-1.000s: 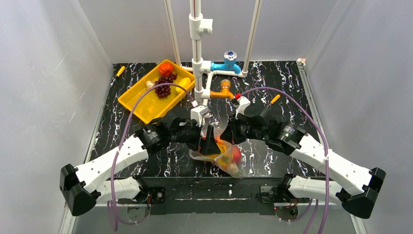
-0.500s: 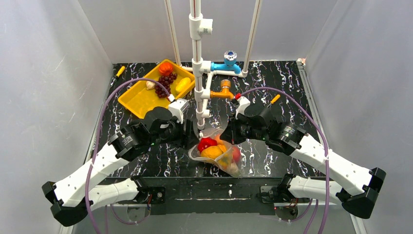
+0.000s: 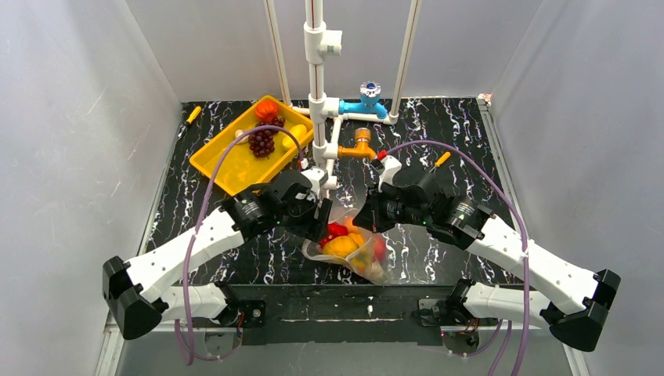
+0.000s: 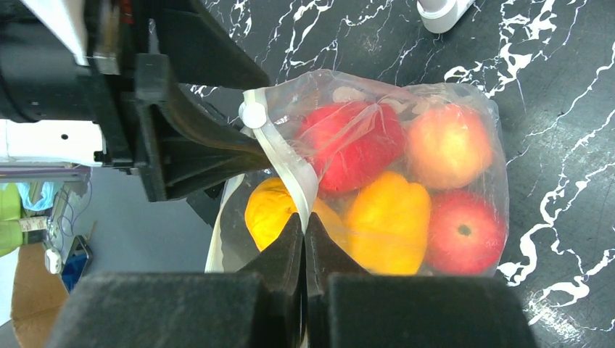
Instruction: Place the food in the zip-top bag and seal the zipper
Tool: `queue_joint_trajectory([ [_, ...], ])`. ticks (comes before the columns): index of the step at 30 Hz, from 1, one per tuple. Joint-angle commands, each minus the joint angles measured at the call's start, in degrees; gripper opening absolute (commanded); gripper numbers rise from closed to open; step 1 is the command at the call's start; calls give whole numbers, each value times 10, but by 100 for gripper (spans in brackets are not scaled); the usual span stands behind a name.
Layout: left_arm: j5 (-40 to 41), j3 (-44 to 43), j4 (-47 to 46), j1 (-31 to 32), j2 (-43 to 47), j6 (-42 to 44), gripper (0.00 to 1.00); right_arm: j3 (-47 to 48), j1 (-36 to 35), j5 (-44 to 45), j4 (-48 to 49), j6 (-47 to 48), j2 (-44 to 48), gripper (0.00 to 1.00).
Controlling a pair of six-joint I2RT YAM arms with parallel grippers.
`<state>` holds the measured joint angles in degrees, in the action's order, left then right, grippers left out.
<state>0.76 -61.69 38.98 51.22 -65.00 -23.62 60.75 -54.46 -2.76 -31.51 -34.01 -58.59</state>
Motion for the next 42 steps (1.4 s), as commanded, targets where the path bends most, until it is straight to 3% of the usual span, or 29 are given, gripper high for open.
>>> queue_joint_trajectory([
  [1, -35, -20, -31, 1, -18, 16, 62, 14, -2, -15, 31, -3, 11, 1],
  [3, -43, -20, -36, 1, -23, 13, 55, 14, -2, -19, 31, -2, 10, 1],
  [9, -49, -38, -6, 1, -12, 25, 2, 24, -3, -36, 25, 16, -5, 1],
  [10, -45, -43, 3, 1, -5, 25, 0, 26, -4, -38, 25, 19, -8, 1],
  [18, 24, -73, 53, 2, 67, -32, 0, 49, -33, -32, 24, 57, -31, 1],
  [23, 108, -83, 84, 1, 125, -205, 0, 90, -72, 9, 6, 95, -53, 1],
  [27, 113, -29, 33, 1, 182, -331, 0, 123, -89, 40, -12, 114, -77, 1],
  [32, 166, 21, 40, -1, 192, -399, 0, 111, -89, 84, -4, 94, -82, 1],
  [36, 140, 15, 52, -3, 166, -406, 0, 90, -89, 110, -9, 67, -82, 1],
  [40, 16, 3, -70, -4, 164, -346, 0, 82, -89, 119, -18, 51, -88, 1],
  [42, -7, -24, -103, -4, 168, -346, 0, 106, -88, 128, -44, 49, -92, 1],
])
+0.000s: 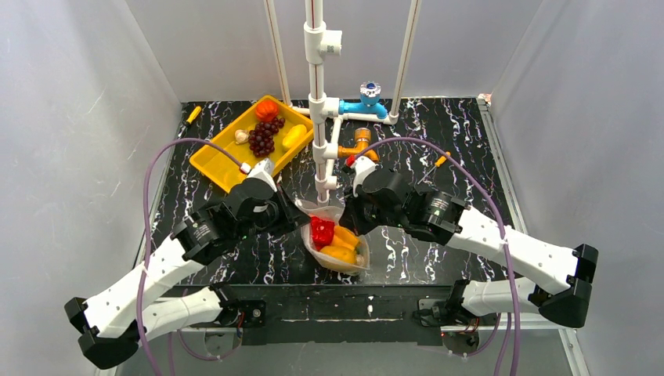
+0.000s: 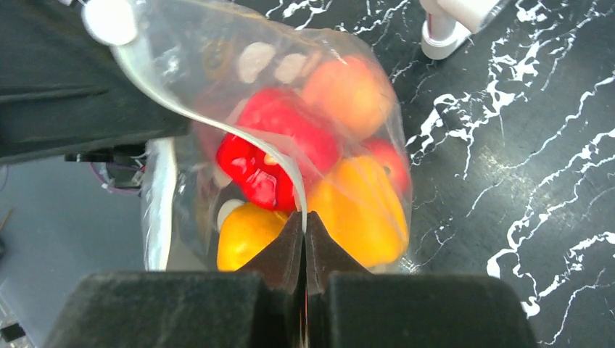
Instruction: Place the food in the zip-top bag and seal the zipper
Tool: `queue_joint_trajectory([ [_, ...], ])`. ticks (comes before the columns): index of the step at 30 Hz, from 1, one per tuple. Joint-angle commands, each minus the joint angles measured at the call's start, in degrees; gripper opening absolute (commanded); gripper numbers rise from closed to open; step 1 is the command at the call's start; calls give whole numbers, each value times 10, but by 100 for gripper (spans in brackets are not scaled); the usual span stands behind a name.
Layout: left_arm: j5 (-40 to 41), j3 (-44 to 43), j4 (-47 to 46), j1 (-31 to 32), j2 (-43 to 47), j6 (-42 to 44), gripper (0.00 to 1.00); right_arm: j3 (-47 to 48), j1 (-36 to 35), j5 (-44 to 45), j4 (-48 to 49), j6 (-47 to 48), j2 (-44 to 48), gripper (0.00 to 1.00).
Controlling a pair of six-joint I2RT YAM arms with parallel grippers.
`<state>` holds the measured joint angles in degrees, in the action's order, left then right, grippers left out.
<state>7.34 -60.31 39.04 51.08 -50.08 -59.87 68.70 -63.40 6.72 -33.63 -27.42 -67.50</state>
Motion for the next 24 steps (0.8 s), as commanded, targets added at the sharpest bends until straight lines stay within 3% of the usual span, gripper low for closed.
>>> queue_joint_trajectory([
  [1, -73, -54, -105, -2, 24, 14, 0, 42, 1, 36, -36, -14, -3, 1],
  [5, -6, -87, -47, -2, 55, -32, 0, 74, 1, 49, -54, 3, 12, 1],
  [9, 57, -44, 29, -3, 81, -99, 0, 61, 3, 53, -49, 8, 7, 1],
  [15, 41, 48, 65, -3, 83, -182, 0, 17, 6, 38, -13, -8, -22, 1],
  [20, 1, 2, -13, -4, 73, -115, 0, 70, 7, 63, -55, 21, -36, 1],
  [24, 29, -82, 29, -4, 49, -67, 0, 104, 7, 68, -81, 36, -22, 1],
])
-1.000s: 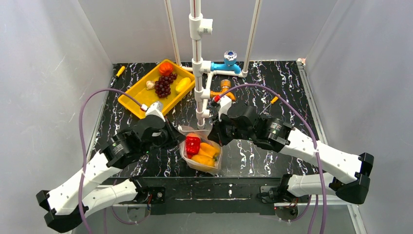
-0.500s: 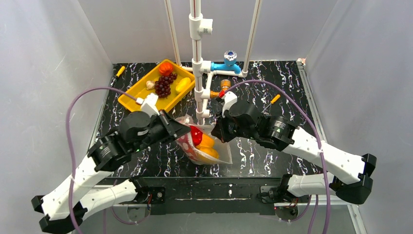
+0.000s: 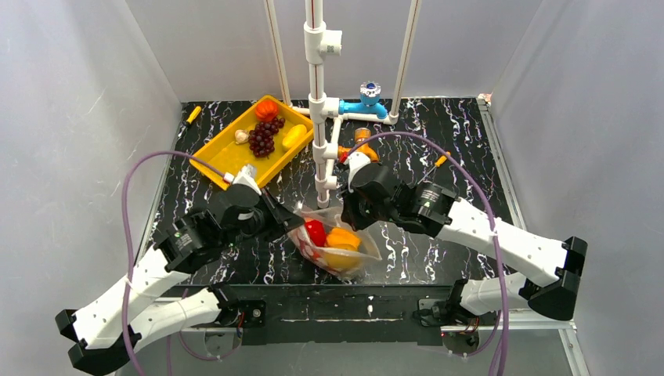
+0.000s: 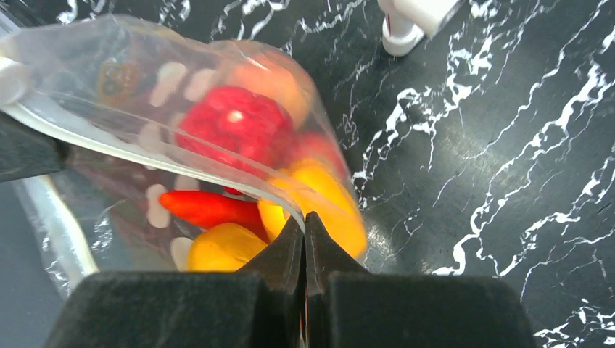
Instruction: Place the food in the zip-top bag and seal the zipper
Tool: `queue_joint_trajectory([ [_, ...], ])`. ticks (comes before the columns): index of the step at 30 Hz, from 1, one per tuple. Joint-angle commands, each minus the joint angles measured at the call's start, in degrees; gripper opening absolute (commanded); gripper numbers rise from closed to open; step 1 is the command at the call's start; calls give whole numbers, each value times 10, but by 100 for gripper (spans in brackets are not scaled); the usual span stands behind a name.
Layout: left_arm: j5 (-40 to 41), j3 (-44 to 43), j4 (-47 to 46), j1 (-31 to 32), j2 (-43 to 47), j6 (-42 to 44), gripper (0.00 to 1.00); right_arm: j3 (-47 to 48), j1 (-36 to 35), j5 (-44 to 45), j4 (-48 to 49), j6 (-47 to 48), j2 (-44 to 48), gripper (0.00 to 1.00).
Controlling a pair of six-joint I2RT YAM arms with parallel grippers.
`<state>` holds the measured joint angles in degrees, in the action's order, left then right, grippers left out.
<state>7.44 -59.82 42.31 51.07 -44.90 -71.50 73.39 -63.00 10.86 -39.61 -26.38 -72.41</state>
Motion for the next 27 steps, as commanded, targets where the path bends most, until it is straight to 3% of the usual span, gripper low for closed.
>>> queue_joint_trajectory([
  [1, 43, -89, 12, -4, -2, 47, 1, 53, 3, 26, -19, 24, 33, 1],
  [3, 69, -74, 30, -4, 5, 31, 6, 33, 5, 22, -5, 16, 43, 1],
  [9, 79, 16, 23, -4, 48, -25, 6, -26, 18, -7, 32, -21, 56, 1],
  [13, 91, 15, 47, -5, 46, -12, 10, -23, 24, -12, 36, -20, 51, 1],
  [16, 103, -7, 57, -5, 39, 29, 28, -13, 28, -10, 34, -14, 50, 1],
  [20, 93, -43, 35, -5, 31, 164, 75, -16, 38, 1, 23, -12, 58, 1],
  [22, 89, -71, 38, -5, 22, 221, 93, -24, 43, 0, 22, -13, 69, 1],
  [23, 89, -87, 44, -5, 15, 245, 97, -28, 44, 0, 20, -14, 75, 1],
  [27, 110, -162, 82, -6, -17, 346, 98, -39, 45, 5, 19, -20, 104, 1],
])
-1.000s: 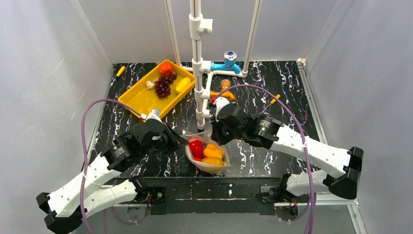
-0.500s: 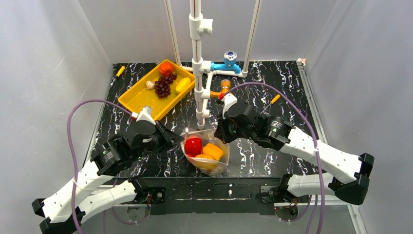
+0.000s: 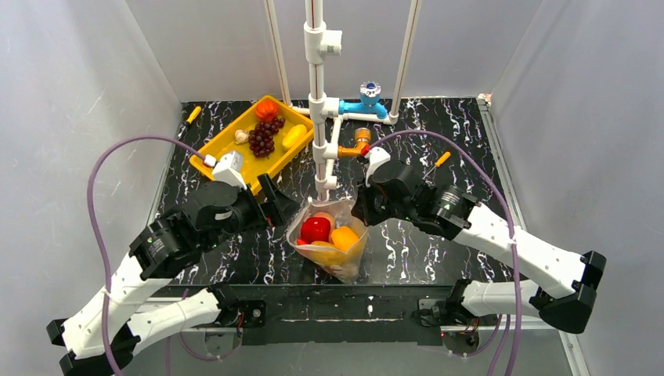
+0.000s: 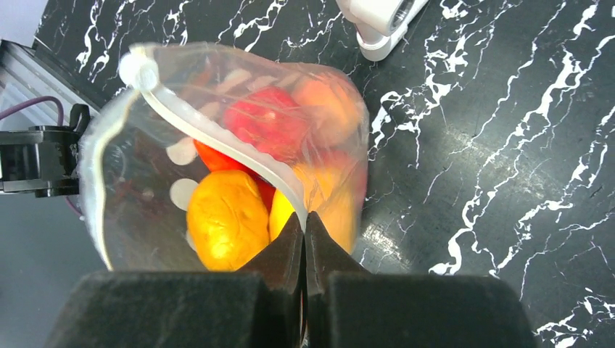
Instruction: Place the food in the zip-top bag and seal the zipper
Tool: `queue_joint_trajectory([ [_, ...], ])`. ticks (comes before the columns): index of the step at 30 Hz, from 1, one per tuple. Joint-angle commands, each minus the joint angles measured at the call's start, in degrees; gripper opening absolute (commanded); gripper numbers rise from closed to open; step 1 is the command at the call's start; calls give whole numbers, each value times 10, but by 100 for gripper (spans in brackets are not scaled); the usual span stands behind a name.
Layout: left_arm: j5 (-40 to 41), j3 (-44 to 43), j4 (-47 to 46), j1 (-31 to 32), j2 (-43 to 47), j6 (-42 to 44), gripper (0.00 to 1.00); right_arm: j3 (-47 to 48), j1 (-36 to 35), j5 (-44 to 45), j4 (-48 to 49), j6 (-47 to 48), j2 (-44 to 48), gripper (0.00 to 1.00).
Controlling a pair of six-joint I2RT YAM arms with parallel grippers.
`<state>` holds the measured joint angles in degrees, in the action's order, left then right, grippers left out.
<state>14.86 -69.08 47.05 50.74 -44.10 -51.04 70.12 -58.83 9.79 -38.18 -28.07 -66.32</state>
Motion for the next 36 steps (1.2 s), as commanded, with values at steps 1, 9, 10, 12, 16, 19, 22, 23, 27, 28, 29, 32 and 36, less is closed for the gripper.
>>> queue_joint_trajectory([
  [1, 49, -82, 50, -4, -37, 153, 98, -8, 4, 18, 5, -4, 51, 1],
  [9, -74, -56, 5, -194, -96, 261, 98, -23, 12, 52, -4, -1, 84, 1],
  [10, -111, -43, -14, -227, -109, 265, 98, -26, 14, 53, -4, -1, 86, 1],
  [12, -160, -33, -44, -275, -143, 278, 98, -33, 19, 49, -3, -2, 90, 1],
  [16, -198, -50, -97, -348, -251, 318, 98, -37, 25, 40, -1, -3, 89, 1],
  [19, -240, -73, -136, -395, -350, 321, 98, -38, 27, 35, 3, -3, 89, 1],
  [22, -299, -85, -211, -430, -430, 320, 98, -39, 29, 26, 7, -3, 89, 1],
  [23, -309, -92, -236, -436, -457, 323, 98, -40, 30, 24, 9, -3, 90, 1],
  [27, -325, -165, -272, -442, -565, 387, 90, -40, 33, 16, 12, -2, 89, 1],
  [28, -326, -182, -278, -443, -589, 402, 88, -39, 33, 12, 13, -2, 89, 1],
  [29, -334, -192, -289, -444, -609, 412, 88, -39, 34, 8, 15, -2, 89, 1],
  [32, -351, -236, -308, -445, -665, 437, 87, -39, 35, 0, 16, -3, 90, 1],
  [36, -348, -293, -317, -445, -730, 431, 85, -43, 37, -3, 13, -4, 92, 1],
])
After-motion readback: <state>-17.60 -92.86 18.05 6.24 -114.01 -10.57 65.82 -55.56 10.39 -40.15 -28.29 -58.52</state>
